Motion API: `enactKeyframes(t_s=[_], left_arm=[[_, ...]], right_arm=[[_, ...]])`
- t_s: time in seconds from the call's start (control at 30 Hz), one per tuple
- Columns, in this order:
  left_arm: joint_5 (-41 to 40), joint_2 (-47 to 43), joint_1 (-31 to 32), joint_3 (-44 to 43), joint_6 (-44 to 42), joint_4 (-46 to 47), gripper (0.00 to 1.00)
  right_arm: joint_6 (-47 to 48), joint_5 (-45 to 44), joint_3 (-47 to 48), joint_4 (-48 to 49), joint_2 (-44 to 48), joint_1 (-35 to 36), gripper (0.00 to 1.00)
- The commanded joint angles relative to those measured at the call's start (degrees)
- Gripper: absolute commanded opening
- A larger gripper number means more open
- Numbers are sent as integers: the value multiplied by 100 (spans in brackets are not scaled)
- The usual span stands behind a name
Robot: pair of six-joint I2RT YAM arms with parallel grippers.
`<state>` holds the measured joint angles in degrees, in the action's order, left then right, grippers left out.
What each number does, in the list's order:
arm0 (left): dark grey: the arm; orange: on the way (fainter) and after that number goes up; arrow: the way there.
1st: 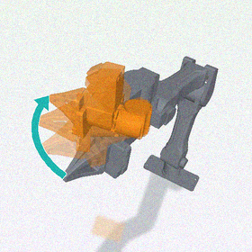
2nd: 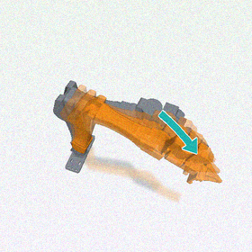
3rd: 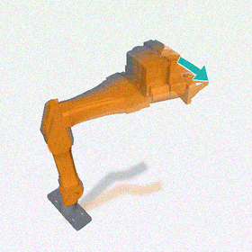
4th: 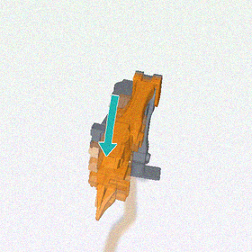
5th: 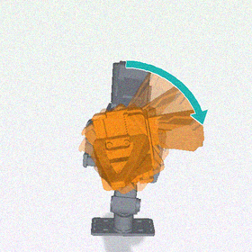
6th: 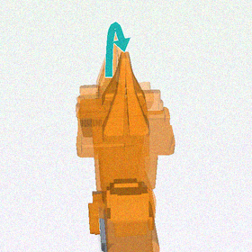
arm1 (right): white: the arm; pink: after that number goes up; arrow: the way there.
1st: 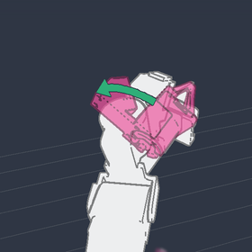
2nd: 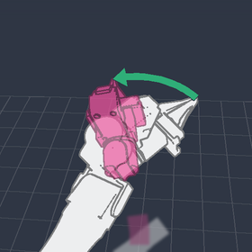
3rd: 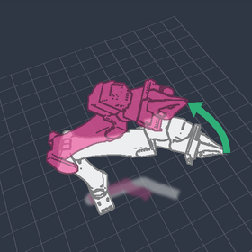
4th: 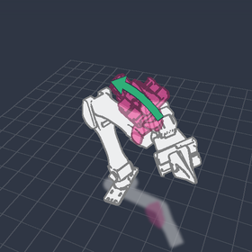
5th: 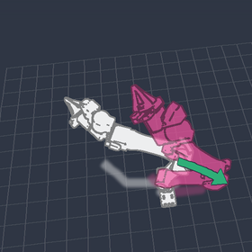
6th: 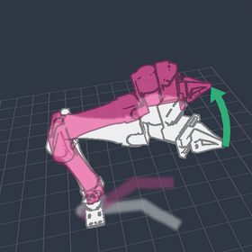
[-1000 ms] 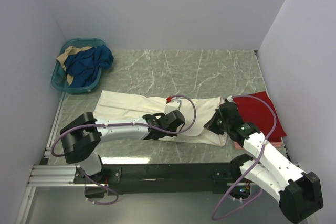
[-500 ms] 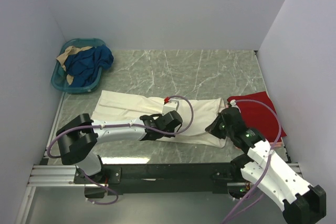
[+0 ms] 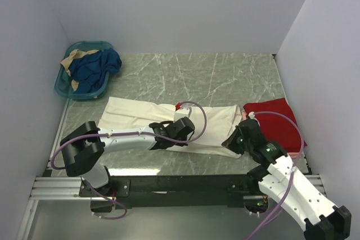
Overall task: Fold and stack the t-shirts
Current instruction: Fold the tshirt
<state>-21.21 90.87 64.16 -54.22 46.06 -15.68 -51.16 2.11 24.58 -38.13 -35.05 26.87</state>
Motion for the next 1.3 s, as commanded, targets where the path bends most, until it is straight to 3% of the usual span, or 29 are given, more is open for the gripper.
enactKeyframes(t_s=[0.0,0.17,0.3,0.4,0.5,0.6,0.7,0.8,0.93,1.03,1.27], left_arm=[[91,-43,-35,-1,-132,171,1],[257,-69,-53,95,-159,320,1],[346,-78,-70,130,-142,364,6],[460,-218,-132,218,-45,338,18],[469,-656,-255,306,-10,137,41],[592,-1157,-483,482,34,74,47],[575,-1597,-939,579,192,-101,48],[661,-1888,-1843,579,429,-391,45],[741,-1994,-3510,439,763,-699,45],[663,-1784,-4364,220,1070,-945,44],[223,-888,-5545,-370,1633,-1367,45]], right_arm=[[79,-149,494,-195,24,46,0],[115,-123,592,-353,-20,46,0],[141,-35,374,-415,15,46,9],[106,193,92,-301,138,55,26],[114,273,108,-300,288,64,38],[255,80,319,-301,244,55,43],[387,0,504,94,-141,64,43],[457,114,846,805,-896,107,43],[598,-70,1470,1561,-2127,380,43],[791,-44,1953,1974,-2925,433,43],[1107,307,2569,2406,-4158,477,43]])
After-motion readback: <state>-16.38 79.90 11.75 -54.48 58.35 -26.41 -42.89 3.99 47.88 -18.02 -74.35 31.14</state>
